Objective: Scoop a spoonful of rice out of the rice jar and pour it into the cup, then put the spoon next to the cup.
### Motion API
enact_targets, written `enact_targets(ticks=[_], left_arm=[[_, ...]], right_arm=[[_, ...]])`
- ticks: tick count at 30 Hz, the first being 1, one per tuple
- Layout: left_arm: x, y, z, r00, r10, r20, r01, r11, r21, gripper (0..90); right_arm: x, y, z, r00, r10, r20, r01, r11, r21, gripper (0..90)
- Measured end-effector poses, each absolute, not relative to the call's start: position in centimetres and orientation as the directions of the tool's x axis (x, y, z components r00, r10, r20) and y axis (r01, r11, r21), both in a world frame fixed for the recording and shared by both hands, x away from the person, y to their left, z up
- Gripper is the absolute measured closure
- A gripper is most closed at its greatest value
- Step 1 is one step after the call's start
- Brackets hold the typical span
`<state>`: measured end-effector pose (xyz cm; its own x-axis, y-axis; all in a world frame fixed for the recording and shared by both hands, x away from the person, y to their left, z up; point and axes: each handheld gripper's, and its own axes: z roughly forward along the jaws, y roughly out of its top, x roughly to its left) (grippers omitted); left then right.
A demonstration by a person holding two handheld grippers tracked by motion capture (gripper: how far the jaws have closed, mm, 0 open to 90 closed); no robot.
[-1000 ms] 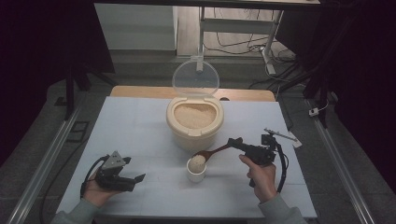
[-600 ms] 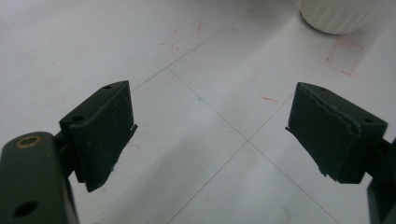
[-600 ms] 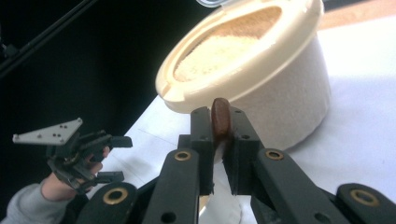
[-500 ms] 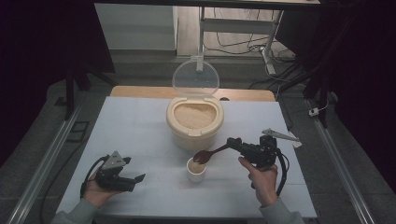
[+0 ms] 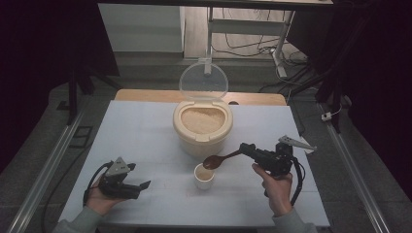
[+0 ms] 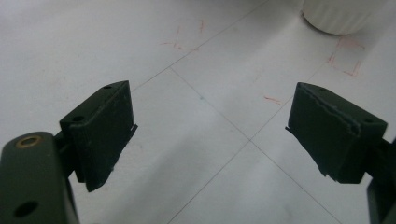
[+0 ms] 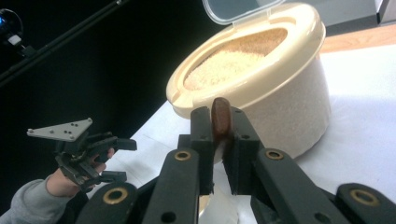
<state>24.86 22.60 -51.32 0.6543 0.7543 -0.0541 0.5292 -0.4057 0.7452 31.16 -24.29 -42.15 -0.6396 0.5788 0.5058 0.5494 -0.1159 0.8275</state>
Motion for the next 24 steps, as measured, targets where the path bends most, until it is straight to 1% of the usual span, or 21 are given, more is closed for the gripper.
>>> enact_targets(ticks=[8,15,20,24], left_arm=[[24.8,22.6,-51.4,0.652,0.757,-0.056,0.532,-0.403,0.745,14.5],[24.8,22.6,-51.4,0.654,0.754,-0.055,0.53,-0.406,0.745,14.5],[24.8,22.6,-51.4,0.654,0.754,-0.055,0.53,-0.405,0.745,14.5],[24.8,22.6,-51.4,0.656,0.753,-0.053,0.529,-0.409,0.743,14.5]], right_arm=[[31.1,-25.5,-41.7,-0.661,0.583,0.473,0.508,-0.116,0.853,82.9],[30.7,-27.2,-40.2,-0.681,0.598,0.423,0.467,-0.091,0.88,82.9],[30.5,-28.3,-39.4,-0.69,0.606,0.397,0.464,-0.05,0.884,82.9],[30.6,-28.6,-39.4,-0.69,0.61,0.391,0.472,-0.03,0.881,83.0]])
